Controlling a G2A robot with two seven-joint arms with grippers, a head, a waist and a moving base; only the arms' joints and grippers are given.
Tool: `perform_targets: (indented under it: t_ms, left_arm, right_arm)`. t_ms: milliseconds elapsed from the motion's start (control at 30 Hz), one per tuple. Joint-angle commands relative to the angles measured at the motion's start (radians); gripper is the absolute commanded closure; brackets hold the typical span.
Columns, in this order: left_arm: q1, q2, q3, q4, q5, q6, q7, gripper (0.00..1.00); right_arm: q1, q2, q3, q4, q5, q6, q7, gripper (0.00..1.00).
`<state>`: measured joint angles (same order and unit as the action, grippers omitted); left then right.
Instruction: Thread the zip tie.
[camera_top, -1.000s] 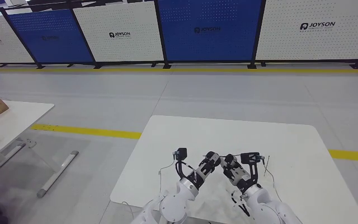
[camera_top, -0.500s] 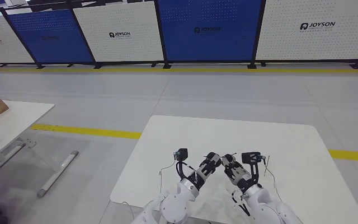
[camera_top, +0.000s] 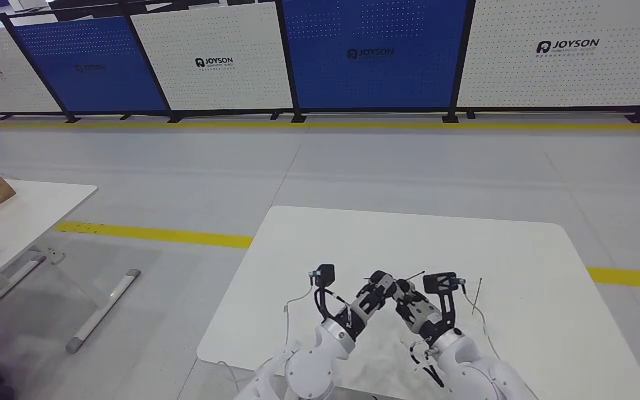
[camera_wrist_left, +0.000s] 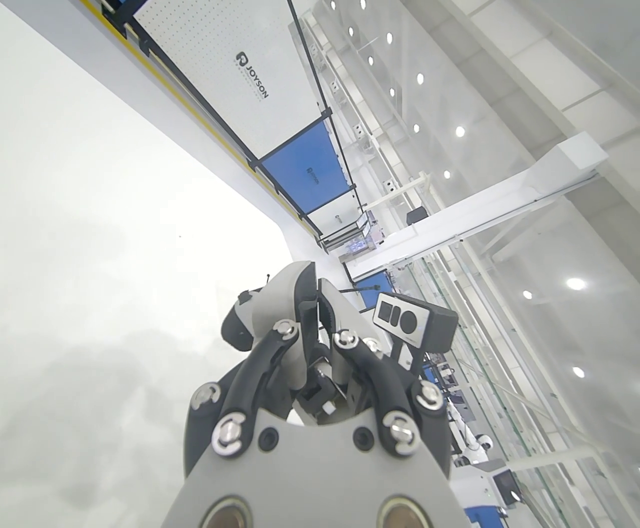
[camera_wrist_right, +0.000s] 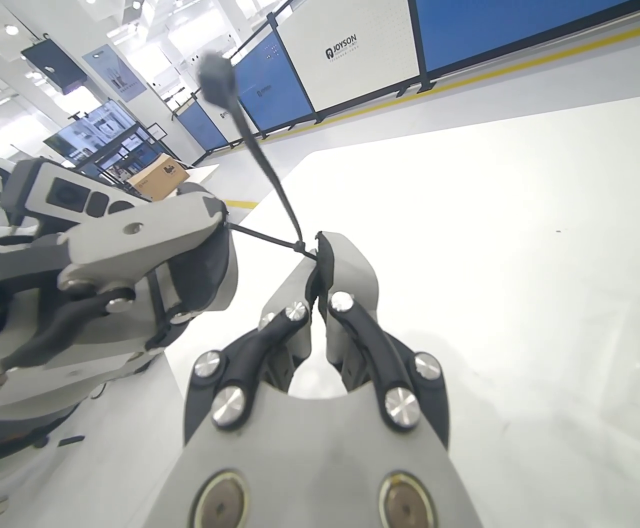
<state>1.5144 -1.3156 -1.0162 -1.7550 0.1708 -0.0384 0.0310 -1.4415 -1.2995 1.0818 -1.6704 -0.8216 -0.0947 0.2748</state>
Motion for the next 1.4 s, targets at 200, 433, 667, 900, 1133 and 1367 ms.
perform_targets:
  t_ms: [200,433,667,900,1133,1367]
  left_arm:
    - [0.007,0.002,-0.007,-0.005,-0.005,-0.017,-0.007,1.00]
    - [0.016,0.005,-0.013,-0.013,-0.007,-0.026,-0.010,1.00]
    - [0.021,0.006,-0.016,-0.014,-0.009,-0.028,-0.010,1.00]
    - [0.023,0.007,-0.017,-0.015,-0.010,-0.030,-0.009,1.00]
    - [0.020,0.007,-0.017,-0.015,-0.012,-0.029,-0.008,1.00]
    - [0.015,0.007,-0.014,-0.015,-0.012,-0.027,-0.008,1.00]
  right_arm:
    - [0.001,0.000,-0.008,0.010,-0.002,-0.005,0.011,1.00]
    - [0.006,-0.001,-0.017,0.025,-0.008,-0.005,0.021,1.00]
    - [0.024,-0.004,-0.032,0.063,-0.002,-0.008,0.039,1.00]
    - [0.044,-0.008,-0.043,0.102,0.036,-0.029,0.065,1.00]
    - [0.058,-0.010,-0.051,0.123,0.039,-0.034,0.069,1.00]
    - [0.064,-0.010,-0.054,0.132,0.035,-0.036,0.075,1.00]
